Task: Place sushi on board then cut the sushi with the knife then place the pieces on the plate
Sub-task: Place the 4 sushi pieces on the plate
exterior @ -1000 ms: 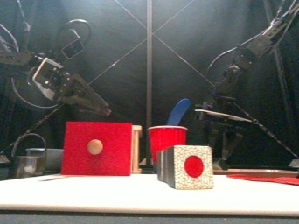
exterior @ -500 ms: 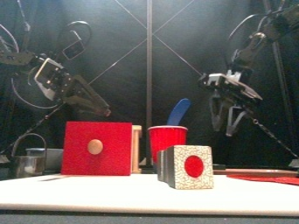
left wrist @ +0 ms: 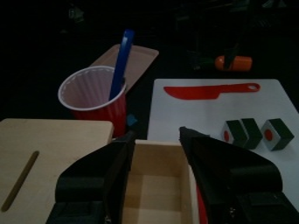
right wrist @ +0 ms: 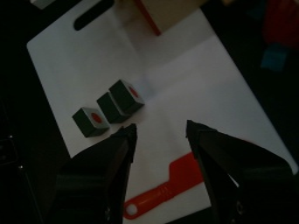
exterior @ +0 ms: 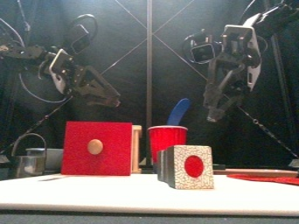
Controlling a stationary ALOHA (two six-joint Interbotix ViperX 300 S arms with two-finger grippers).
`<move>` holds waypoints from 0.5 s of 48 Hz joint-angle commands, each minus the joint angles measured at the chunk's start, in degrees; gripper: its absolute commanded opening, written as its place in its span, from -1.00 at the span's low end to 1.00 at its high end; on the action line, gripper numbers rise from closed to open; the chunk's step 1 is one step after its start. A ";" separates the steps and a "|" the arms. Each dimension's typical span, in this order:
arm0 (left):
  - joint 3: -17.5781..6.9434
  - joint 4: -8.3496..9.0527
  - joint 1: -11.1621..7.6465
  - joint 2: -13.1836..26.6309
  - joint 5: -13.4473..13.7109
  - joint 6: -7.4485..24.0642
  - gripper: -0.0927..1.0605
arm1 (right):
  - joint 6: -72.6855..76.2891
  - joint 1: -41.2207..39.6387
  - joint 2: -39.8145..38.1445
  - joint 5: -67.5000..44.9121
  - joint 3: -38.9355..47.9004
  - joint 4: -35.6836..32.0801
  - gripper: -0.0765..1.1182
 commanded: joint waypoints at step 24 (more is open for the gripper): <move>-1.67 -0.88 0.26 0.35 -0.44 0.09 0.59 | -50.10 -3.60 16.08 8.26 -16.17 28.83 0.53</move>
